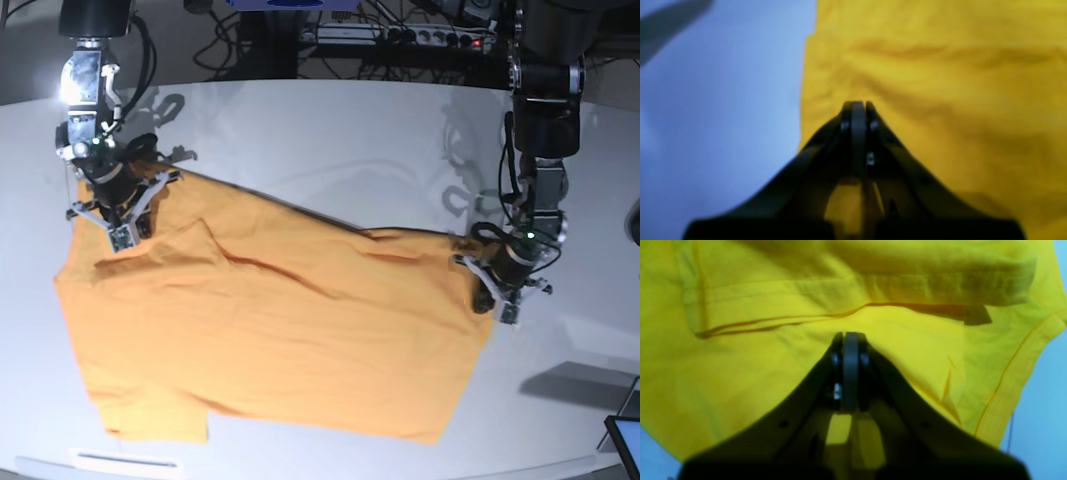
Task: Fold the T-shirt properly
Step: 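Pull the folded edge back with both grippers, then open the left gripper, then lower the left gripper onto the shirt edge and close it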
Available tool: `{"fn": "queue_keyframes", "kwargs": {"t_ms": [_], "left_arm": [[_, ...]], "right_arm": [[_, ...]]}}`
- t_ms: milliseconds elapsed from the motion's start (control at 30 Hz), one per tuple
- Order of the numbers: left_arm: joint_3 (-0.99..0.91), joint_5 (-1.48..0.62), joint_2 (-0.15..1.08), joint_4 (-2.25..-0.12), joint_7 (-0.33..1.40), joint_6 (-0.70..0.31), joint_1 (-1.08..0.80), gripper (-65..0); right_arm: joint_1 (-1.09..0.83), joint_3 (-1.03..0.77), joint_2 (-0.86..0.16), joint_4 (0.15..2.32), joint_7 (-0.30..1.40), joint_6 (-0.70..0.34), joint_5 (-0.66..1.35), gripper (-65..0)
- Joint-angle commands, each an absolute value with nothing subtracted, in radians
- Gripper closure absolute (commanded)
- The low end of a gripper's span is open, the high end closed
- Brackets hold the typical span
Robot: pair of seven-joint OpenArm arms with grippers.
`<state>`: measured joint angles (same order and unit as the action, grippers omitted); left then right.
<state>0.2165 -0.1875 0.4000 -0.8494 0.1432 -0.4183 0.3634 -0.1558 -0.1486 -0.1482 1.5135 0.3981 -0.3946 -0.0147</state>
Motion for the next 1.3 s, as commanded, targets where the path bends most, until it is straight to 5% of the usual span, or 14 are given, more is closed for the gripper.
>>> {"fn": "queue_keyframes", "kwargs": {"t_ms": [0, 300, 533, 1267], "left_arm": [[0.231, -0.188, 0.404, -0.855, 0.157, -0.435, 0.371, 0.0], [0.18, -0.189, 0.406, -0.886, 0.159, -0.435, 0.213, 0.0], [-0.059, -0.182, 0.43, -1.11, 0.185, -0.435, 0.021, 0.0], [-0.285, -0.183, 0.417, -1.575, 0.378, -0.433, -0.237, 0.0]], "right_arm": [[-0.157, -0.153, -0.154, 1.512, 0.438, -0.398, -0.031, 0.0], [-0.156, -0.156, -0.156, 1.512, 0.438, -0.398, -0.033, 0.0], [-0.157, -0.156, -0.156, 1.512, 0.438, -0.398, -0.035, 0.0], [-0.229, -0.157, -0.156, 1.521, 0.433, -0.398, -0.035, 0.0]]}}
